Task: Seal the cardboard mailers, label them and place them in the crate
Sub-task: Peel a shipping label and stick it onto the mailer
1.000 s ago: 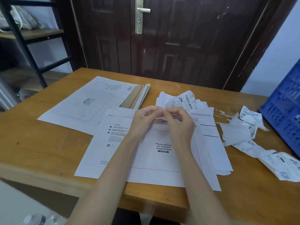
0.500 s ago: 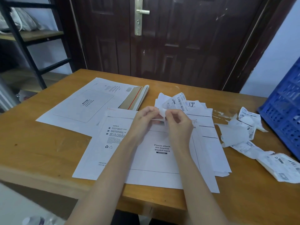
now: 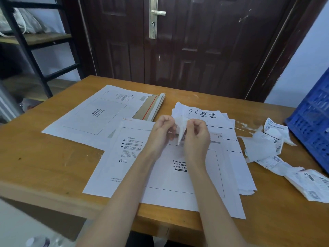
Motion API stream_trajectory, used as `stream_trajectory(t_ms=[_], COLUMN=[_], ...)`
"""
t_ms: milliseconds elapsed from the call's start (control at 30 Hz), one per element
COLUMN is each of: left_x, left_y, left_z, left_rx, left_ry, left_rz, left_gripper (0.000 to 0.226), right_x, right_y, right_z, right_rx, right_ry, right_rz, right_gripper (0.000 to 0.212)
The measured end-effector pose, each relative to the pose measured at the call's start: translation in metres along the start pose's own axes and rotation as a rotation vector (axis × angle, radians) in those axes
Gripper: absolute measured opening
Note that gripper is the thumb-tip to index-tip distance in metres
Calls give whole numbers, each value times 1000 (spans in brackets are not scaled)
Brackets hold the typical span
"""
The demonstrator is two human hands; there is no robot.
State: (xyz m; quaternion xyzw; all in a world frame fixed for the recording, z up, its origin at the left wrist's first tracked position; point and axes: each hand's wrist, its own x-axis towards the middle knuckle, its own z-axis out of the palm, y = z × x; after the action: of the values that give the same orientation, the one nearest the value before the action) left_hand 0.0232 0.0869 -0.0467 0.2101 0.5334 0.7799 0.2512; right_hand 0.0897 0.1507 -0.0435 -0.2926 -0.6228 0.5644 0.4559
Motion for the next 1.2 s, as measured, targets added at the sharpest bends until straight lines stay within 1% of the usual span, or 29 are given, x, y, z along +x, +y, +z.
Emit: stream_trajectory(t_ms=[100, 133, 267, 400, 467, 600, 967, 1067, 1167, 1200], left_x=[-5, -8, -12, -10, -10, -10, -8, -8, -8, -8], left_y=[3, 4, 7, 6, 5, 6, 8, 10, 13, 13], left_z=[2, 4, 5, 3, 3, 2, -4, -4, -6, -6], left_rx=[146, 188, 172, 189, 202, 187, 191, 164, 94, 84], left_ry=[-85, -105, -129, -127, -127, -142, -164, -156, -121, -111], left_rz=[-20, -15, 44, 60, 72, 58, 8, -11, -19, -16], left_gripper=[37, 38, 19, 17, 20, 19, 34, 45, 43, 44], right_x=[-2, -3, -5, -3, -3, -2, 1, 4, 4, 3], right_y=[0, 0, -1, 1, 1, 2, -1, -2, -3, -3], right_z=[-1, -1, 0, -1, -2, -2, -5, -6, -3, -2], right_rx=[-35, -52, -119, -145, -159, -160, -42, 7, 100, 130], right_ry=[1, -18, -56, -42, -38, -44, -67, -51, -113, -141], right_rz=[-66, -85, -143, -149, -152, -148, -8, 56, 185, 220], right_gripper=[10, 10, 8, 7, 7, 6, 9, 12, 11, 15])
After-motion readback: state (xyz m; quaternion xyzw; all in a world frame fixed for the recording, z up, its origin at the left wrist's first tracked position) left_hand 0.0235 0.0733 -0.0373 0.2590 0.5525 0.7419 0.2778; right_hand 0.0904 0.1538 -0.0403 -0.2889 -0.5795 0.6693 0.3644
